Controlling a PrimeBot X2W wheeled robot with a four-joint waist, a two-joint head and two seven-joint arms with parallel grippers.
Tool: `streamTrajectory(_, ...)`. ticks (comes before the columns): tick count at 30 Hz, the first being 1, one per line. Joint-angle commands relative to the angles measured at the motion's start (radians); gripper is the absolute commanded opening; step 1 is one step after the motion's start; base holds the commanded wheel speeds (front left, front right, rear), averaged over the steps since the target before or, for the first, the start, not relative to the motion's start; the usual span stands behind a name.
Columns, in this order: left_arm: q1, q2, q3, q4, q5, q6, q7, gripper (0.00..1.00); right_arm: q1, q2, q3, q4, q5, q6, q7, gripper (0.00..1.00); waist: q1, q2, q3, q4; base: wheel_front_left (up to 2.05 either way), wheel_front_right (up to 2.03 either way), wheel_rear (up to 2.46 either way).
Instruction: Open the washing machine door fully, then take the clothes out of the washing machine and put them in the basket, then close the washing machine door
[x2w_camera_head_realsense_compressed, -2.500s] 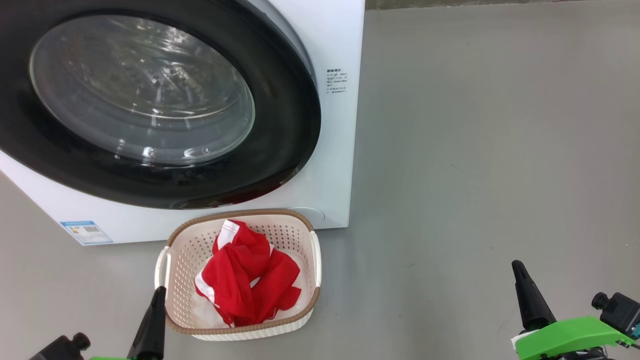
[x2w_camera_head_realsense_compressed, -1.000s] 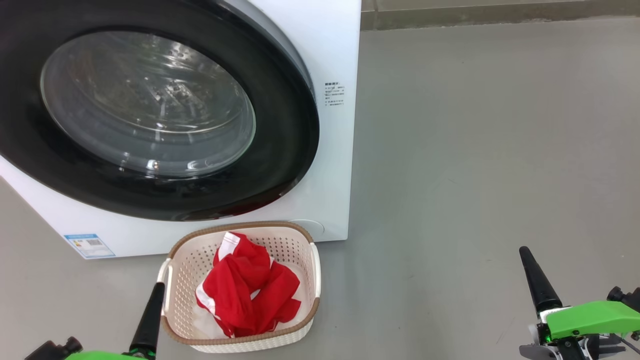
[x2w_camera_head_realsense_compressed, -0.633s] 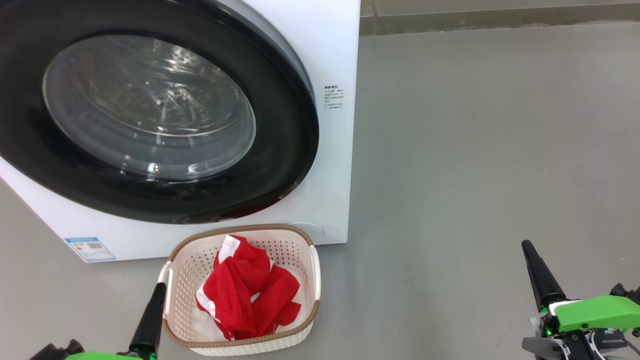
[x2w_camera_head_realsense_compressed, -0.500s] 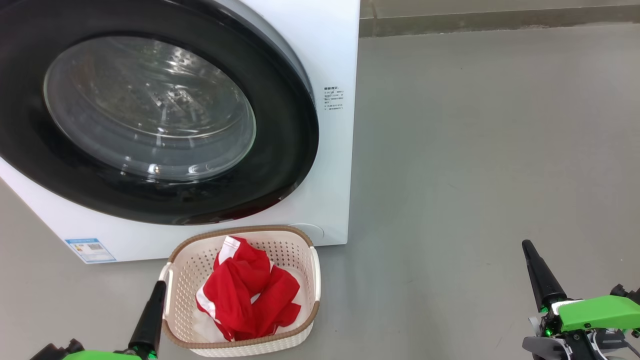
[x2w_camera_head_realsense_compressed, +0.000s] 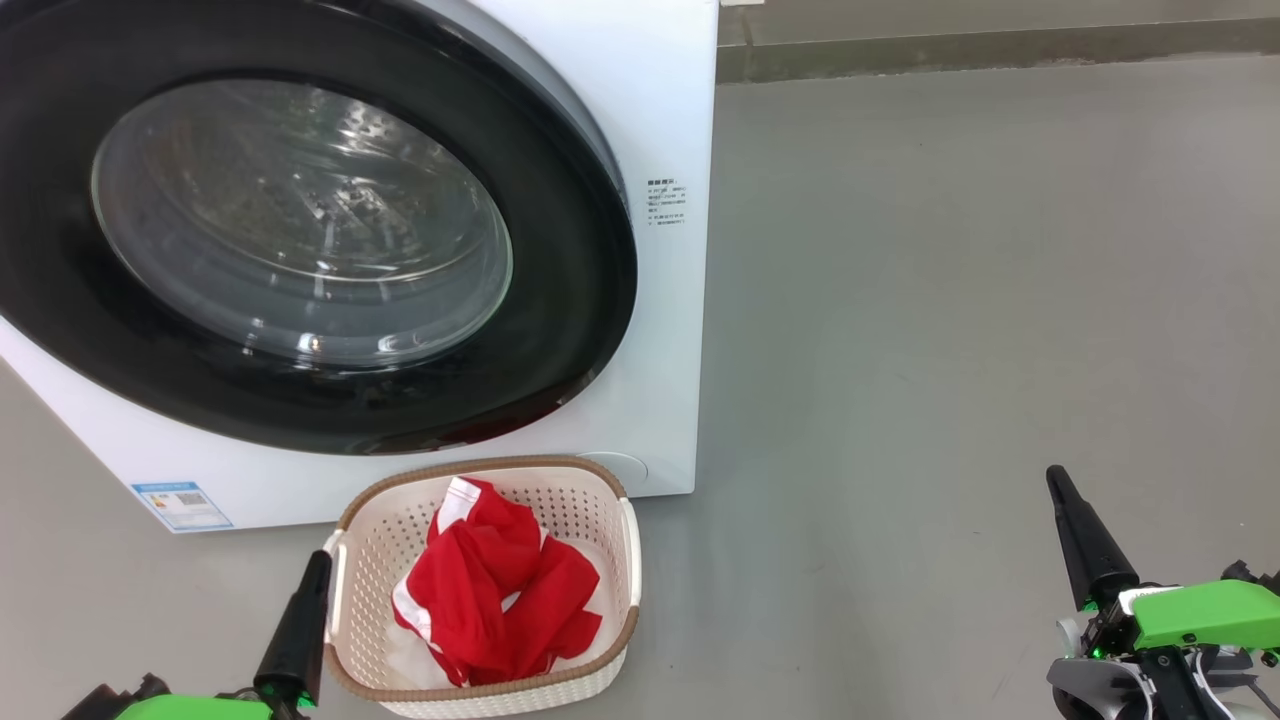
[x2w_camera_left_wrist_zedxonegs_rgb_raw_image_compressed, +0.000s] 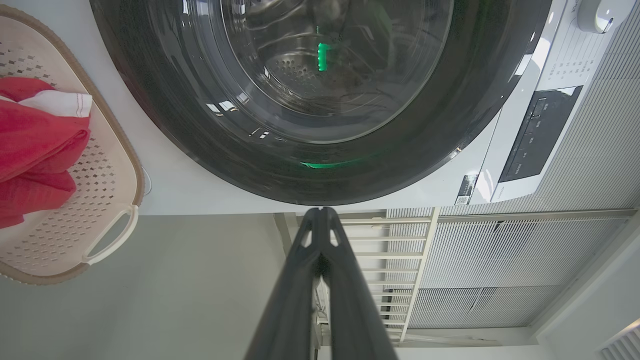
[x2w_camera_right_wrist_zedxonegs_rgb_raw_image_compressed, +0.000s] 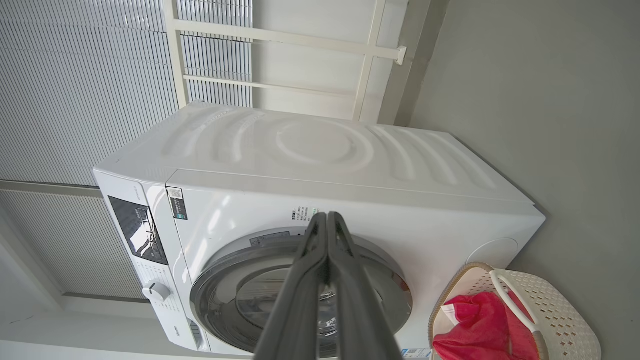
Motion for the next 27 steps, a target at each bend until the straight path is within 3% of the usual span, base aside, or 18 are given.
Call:
streamTrajectory(1, -0.041, 0.012, 0.034, -0.02, -0.004, -0.007, 0.008, 0.0, -0.041, -0.016, 0.013, -0.03, 0.006, 0.001, 0.006, 0.0, 0.0, 0.0, 0.0, 0.0, 0.0, 0.0, 0.0)
streamTrajectory(27, -0.041, 0.008, 0.041, -0.02, 0.002, -0.007, 0.014, 0.0, -0.042, -0.009, 0.003, -0.029, -0.002, 0.001, 0.013, 0.0, 0.0, 0.0, 0.0, 0.0, 0.0, 0.0, 0.0)
